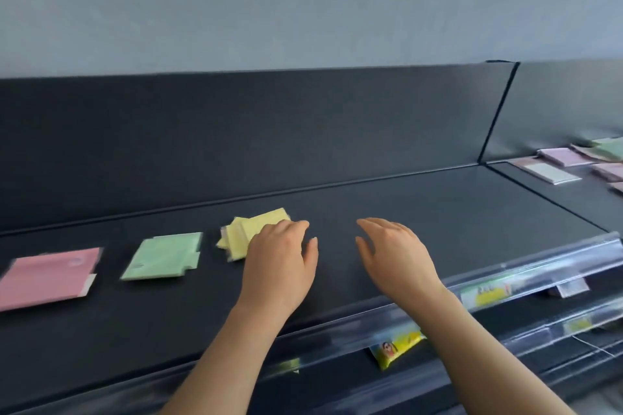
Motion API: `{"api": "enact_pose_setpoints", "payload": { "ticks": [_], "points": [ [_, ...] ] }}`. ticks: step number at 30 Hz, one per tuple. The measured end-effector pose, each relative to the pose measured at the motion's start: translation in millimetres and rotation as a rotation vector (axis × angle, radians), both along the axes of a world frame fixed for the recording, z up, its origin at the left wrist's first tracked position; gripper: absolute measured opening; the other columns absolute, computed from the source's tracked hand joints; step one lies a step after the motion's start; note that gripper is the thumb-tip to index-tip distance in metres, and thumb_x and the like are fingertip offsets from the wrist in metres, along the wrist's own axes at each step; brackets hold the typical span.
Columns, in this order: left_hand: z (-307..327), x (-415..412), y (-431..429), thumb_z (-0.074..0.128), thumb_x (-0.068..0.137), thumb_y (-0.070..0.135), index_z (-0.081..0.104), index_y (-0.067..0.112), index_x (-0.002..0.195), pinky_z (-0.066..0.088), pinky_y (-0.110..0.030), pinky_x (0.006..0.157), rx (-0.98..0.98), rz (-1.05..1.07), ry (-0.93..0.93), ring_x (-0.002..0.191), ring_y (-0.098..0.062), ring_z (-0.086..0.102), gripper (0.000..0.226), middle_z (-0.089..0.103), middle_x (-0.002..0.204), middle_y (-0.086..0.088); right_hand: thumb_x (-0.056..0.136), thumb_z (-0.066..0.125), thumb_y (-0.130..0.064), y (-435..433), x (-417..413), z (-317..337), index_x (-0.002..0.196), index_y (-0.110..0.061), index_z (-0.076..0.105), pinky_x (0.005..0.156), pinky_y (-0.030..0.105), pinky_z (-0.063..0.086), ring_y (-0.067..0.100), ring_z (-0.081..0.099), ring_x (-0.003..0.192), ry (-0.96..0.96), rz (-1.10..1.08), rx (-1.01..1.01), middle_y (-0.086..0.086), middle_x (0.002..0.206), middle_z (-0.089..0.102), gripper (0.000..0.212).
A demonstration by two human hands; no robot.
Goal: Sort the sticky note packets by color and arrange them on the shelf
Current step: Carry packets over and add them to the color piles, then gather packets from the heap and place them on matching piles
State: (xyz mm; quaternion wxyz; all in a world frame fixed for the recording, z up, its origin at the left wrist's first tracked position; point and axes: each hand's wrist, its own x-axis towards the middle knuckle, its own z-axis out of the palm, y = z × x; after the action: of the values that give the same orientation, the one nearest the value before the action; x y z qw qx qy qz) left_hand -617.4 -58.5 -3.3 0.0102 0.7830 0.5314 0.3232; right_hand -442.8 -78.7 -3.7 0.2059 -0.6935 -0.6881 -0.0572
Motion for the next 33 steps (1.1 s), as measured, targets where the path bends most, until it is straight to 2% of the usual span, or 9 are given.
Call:
{"api": "enact_pose_setpoints", "payload": {
  "ticks": [6,11,16,25,30,33],
  "points": [
    [2,102,-8,0.048,0.097,0.035,0.059,0.019,0.129,0.040,-0.031,0.092,-0.024,-0.070,0.016,0.108,-0.020,0.055,0.037,0.064,0.120,0.005,0.099,0.042,-0.028,-27,98,6,0.120,-0.014,0.060,0.095,0.029,0.038,0.023,0.058,0.109,-0.028,-0.065,0.003,-0.001,0.121,0.063,0.031],
    [5,195,-15,0.046,0.098,0.036,0.057,0.021,0.131,0.040,-0.029,0.095,-0.046,-0.137,0.006,0.113,-0.016,0.053,0.038,0.062,0.125,0.006,0.099,0.041,-0.027,-48,190,11,0.122,-0.016,0.059,0.098,0.028,0.036,0.020,0.057,0.112,-0.044,-0.126,-0.004,-0.002,0.124,0.062,0.032],
    [4,284,-22,0.043,0.099,0.036,0.055,0.021,0.133,0.039,-0.029,0.096,-0.051,-0.192,0.015,0.116,-0.016,0.052,0.039,0.060,0.128,0.006,0.097,0.041,-0.024,-62,276,5,0.109,-0.011,0.061,0.086,0.030,0.040,0.025,0.060,0.096,-0.064,-0.208,-0.039,0.001,0.107,0.066,0.026],
    [1,399,-8,0.043,0.099,0.037,0.056,0.020,0.130,0.039,-0.030,0.092,-0.122,-0.258,0.070,0.110,-0.018,0.053,0.037,0.061,0.121,0.005,0.100,0.039,-0.027,-74,388,2,0.118,-0.013,0.060,0.095,0.025,0.035,0.021,0.058,0.106,-0.002,-0.323,-0.053,-0.001,0.117,0.065,0.031],
    [1,464,11,0.044,0.099,0.036,0.058,0.018,0.127,0.042,-0.031,0.090,-0.161,-0.319,0.064,0.109,-0.020,0.053,0.037,0.063,0.118,0.002,0.099,0.041,-0.026,-65,445,-2,0.116,-0.011,0.061,0.095,0.028,0.037,0.024,0.058,0.106,0.023,-0.404,-0.080,0.001,0.117,0.065,0.030],
    [0,502,24,0.045,0.098,0.036,0.061,0.014,0.119,0.047,-0.034,0.088,-0.194,-0.347,0.059,0.105,-0.022,0.054,0.034,0.064,0.112,-0.001,0.097,0.043,-0.024,-53,481,-5,0.114,-0.009,0.062,0.096,0.032,0.040,0.026,0.057,0.108,0.046,-0.450,-0.084,0.004,0.117,0.064,0.029]
  ]
}}
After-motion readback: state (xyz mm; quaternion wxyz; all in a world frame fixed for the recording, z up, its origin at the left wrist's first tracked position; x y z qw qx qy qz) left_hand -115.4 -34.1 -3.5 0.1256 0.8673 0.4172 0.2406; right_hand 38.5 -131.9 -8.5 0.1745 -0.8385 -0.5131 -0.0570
